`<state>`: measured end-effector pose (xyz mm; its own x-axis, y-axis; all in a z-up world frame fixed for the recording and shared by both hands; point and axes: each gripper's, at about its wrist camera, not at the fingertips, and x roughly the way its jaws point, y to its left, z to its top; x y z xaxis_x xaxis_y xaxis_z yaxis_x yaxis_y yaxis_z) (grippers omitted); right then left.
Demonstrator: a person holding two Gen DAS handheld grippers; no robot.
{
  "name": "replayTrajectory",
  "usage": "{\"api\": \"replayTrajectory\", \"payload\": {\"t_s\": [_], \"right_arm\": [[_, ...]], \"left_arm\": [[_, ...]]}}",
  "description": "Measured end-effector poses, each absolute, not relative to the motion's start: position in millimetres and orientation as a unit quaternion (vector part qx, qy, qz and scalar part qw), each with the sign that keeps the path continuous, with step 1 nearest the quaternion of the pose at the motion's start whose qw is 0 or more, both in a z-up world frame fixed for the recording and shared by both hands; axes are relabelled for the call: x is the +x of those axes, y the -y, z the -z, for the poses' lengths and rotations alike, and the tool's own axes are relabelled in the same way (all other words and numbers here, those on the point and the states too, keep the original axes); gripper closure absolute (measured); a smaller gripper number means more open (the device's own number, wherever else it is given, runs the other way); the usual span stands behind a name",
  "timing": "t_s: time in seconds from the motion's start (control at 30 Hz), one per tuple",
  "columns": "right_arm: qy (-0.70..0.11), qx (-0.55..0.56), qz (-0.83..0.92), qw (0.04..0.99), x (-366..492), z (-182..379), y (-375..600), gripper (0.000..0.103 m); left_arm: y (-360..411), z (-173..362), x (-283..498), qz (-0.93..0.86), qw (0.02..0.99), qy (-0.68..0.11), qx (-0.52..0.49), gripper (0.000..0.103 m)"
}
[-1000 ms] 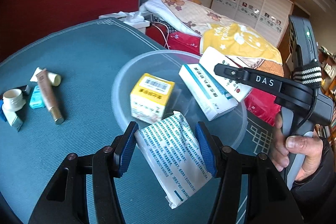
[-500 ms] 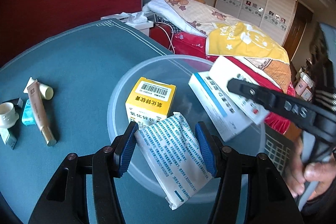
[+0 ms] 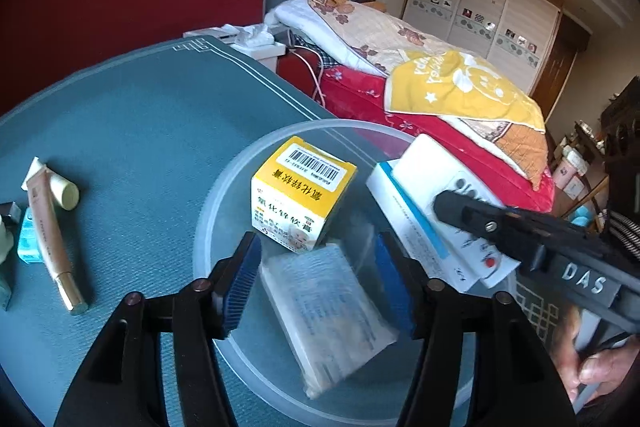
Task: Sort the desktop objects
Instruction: 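Carry the sachet and remote to the clear basin and lower them in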
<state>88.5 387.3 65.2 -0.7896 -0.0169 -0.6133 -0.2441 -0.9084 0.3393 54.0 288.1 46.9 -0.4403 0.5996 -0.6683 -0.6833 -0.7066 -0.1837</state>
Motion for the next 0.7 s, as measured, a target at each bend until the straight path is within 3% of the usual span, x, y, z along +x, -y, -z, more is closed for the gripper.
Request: {"api": "replayTrajectory", "payload": {"t_s": [0.1, 0.7], "right_arm": [[-0.201, -0.326, -0.923, 0.046, 86, -63, -383, 0.085], [-0.187, -0.327, -0.926, 0.037, 84, -64, -369, 0.084]], "left_arm": [[-281, -53, 56, -0.850, 0.384, -0.043, -0.358, 0.023], [-255, -64, 57, -0.870, 0.353, -0.020, -0.345, 0.023]]}}
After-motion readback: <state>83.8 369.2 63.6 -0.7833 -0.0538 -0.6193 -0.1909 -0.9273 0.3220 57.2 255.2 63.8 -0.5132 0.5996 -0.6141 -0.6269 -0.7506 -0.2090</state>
